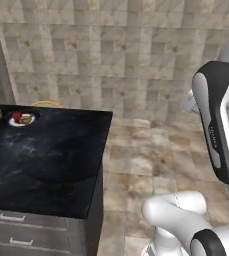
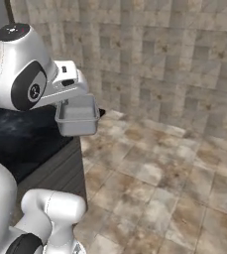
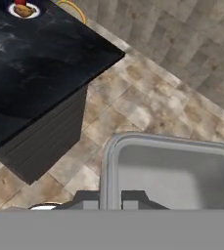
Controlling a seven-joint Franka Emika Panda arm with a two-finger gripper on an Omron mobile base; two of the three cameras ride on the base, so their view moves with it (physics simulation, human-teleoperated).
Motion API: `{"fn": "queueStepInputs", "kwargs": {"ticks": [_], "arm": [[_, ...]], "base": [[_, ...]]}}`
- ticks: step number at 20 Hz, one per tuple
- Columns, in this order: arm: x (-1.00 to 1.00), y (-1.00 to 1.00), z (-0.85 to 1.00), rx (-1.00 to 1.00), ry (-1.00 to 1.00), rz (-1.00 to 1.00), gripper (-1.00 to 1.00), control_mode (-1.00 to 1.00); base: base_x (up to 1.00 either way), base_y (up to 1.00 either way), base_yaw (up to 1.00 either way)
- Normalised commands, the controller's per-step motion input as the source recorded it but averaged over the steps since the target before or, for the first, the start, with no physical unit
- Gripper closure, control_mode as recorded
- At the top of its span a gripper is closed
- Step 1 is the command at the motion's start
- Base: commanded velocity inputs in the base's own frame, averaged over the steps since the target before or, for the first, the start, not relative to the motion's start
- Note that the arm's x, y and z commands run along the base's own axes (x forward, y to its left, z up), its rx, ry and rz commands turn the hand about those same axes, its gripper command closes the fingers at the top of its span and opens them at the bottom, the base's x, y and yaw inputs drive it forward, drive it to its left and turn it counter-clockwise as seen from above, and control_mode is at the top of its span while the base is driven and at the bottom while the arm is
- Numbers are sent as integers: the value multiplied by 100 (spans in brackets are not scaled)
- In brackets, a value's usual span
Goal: Retrieve the tupperware and aluminum foil from the cabinet and place them on the dining counter near the plate with tomato and chicken drumstick to prepare for storing leftovers.
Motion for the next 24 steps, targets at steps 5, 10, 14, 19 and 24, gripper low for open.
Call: {"fn": "queueStepInputs", "kwargs": {"ticks": [5,10,14,19,24], "arm": [[0,0,0,0,0,0,100,100],[0,0,0,0,0,0,100,100],[0,0,0,0,0,0,100,100],[0,0,0,0,0,0,100,100],[0,0,0,0,0,0,100,100]], "base": [[100,-85,38],[100,-100,32],[100,-100,32],[99,-99,36],[94,-88,44]]}}
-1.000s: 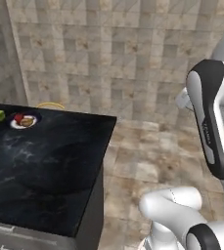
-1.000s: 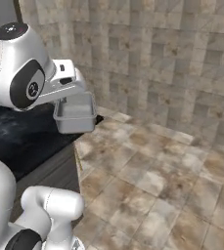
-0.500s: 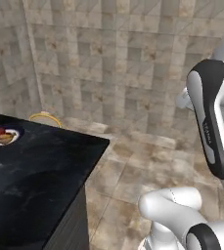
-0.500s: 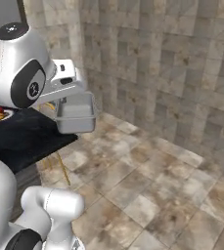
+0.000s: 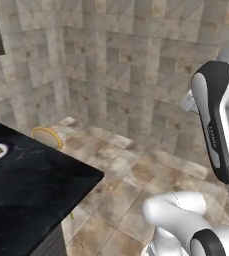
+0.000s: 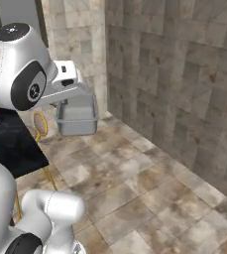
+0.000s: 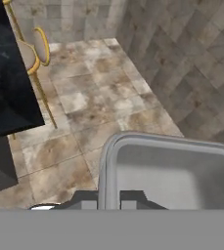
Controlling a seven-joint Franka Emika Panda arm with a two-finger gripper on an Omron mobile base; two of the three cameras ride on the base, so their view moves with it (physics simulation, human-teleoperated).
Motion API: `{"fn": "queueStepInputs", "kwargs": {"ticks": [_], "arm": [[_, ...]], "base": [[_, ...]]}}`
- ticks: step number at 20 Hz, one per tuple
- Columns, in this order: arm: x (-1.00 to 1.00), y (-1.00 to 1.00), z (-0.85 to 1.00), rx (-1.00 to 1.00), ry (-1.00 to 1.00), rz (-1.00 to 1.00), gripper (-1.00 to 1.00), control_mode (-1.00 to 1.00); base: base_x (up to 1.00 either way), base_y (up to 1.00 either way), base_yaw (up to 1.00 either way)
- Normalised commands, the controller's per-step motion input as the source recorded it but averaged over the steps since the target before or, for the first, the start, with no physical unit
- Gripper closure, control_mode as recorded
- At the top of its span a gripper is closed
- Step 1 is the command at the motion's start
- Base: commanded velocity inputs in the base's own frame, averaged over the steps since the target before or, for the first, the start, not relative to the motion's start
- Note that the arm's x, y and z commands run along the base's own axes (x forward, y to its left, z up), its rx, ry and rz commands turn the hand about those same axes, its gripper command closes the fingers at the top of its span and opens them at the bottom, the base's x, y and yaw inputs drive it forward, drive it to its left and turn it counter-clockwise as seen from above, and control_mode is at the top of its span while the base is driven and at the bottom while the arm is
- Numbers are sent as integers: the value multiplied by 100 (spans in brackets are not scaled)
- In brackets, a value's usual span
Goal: Retrieve the tupperware and aluminum foil from the cabinet and place them on the dining counter near the plate with tomato and chicken drumstick to prepare for storing leftovers.
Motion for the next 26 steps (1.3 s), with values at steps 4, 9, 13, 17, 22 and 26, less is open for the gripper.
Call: {"fn": "queueStepInputs", "kwargs": {"ticks": [4,9,13,17,22,26], "arm": [[0,0,0,0,0,0,100,100],[0,0,0,0,0,0,100,100],[0,0,0,0,0,0,100,100],[0,0,0,0,0,0,100,100],[0,0,0,0,0,0,100,100],[0,0,0,0,0,0,100,100]], "base": [[82,-83,49],[62,-73,57],[53,-60,64],[52,-33,76],[52,-25,79],[46,-40,75]]}}
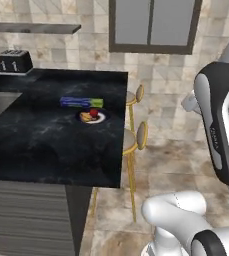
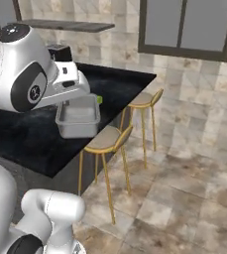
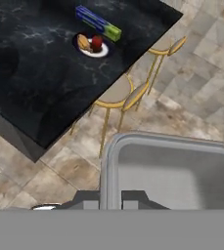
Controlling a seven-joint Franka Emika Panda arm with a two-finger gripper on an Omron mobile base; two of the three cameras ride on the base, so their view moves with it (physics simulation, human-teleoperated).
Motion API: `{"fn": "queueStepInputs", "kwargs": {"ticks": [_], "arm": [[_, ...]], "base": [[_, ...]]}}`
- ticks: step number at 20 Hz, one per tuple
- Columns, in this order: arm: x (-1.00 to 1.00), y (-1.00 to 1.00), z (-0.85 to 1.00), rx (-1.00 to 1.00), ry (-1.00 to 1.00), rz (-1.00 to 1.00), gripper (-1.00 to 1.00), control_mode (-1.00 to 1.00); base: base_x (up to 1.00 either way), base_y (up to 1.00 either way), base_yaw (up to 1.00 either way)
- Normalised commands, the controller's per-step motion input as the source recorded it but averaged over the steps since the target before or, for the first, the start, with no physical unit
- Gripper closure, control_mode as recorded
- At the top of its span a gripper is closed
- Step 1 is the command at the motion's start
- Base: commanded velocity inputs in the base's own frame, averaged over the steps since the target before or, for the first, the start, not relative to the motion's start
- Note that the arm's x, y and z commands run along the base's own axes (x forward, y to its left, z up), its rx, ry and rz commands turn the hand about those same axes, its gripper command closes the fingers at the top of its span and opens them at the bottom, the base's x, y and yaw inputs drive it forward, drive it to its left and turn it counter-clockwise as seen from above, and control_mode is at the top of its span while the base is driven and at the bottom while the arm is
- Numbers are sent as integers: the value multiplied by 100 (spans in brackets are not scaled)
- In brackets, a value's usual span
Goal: Retrieve the tupperware and aluminum foil from the cabinet and place them on the dining counter near the plate with tomato and chicken drumstick to prepare for storing leftovers.
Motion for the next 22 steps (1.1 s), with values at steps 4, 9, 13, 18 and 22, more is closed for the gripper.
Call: {"fn": "queueStepInputs", "kwargs": {"ticks": [4,9,13,18,22], "arm": [[0,0,0,0,0,0,100,100],[0,0,0,0,0,0,100,100],[0,0,0,0,0,0,100,100],[0,0,0,0,0,0,100,100],[0,0,0,0,0,0,100,100]], "base": [[21,-64,67],[6,-80,62],[5,-88,59],[10,-96,55],[26,-100,50]]}}
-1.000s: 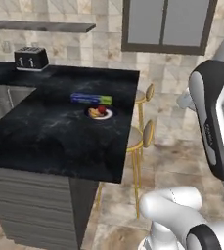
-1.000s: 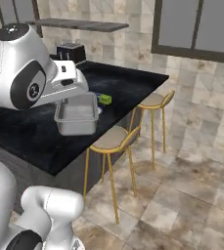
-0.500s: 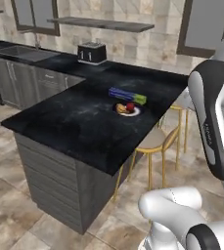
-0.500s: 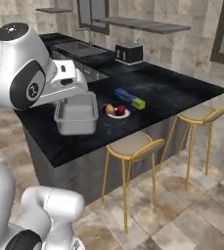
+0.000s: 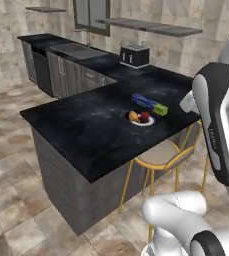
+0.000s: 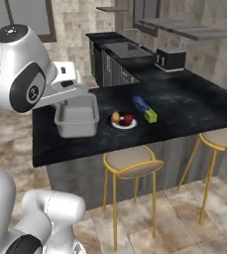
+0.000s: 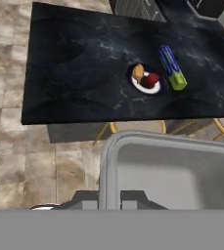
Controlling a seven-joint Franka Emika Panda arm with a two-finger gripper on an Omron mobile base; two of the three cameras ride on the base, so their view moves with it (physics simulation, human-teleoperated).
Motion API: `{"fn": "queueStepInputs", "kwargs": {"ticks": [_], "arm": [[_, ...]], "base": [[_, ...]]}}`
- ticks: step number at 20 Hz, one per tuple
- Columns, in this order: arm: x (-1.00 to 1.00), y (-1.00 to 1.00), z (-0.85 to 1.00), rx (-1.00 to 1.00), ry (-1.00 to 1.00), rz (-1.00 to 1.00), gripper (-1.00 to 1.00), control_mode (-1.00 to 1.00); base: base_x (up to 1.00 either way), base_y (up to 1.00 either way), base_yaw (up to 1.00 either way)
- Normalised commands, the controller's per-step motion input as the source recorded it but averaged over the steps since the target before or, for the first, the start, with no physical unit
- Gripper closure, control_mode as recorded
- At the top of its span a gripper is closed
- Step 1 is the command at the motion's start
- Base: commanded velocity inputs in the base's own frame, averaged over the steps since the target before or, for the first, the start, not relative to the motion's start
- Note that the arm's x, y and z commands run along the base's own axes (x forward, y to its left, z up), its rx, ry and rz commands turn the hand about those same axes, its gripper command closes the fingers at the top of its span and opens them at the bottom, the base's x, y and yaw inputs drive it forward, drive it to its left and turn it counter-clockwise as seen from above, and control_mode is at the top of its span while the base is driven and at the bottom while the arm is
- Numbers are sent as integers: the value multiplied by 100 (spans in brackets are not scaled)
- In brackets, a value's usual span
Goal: Retrieve the tupperware and aluminum foil from the cabinet and place them on the dining counter near the plate with tomato and chicken drumstick to prepare for storing leftovers.
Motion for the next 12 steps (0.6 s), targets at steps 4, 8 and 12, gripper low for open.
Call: {"fn": "queueStepInputs", "kwargs": {"ticks": [4,8,12], "arm": [[0,0,0,0,0,0,100,100],[0,0,0,0,0,0,100,100],[0,0,0,0,0,0,100,100]], "base": [[44,-98,49],[69,-72,50],[82,-44,56]]}}
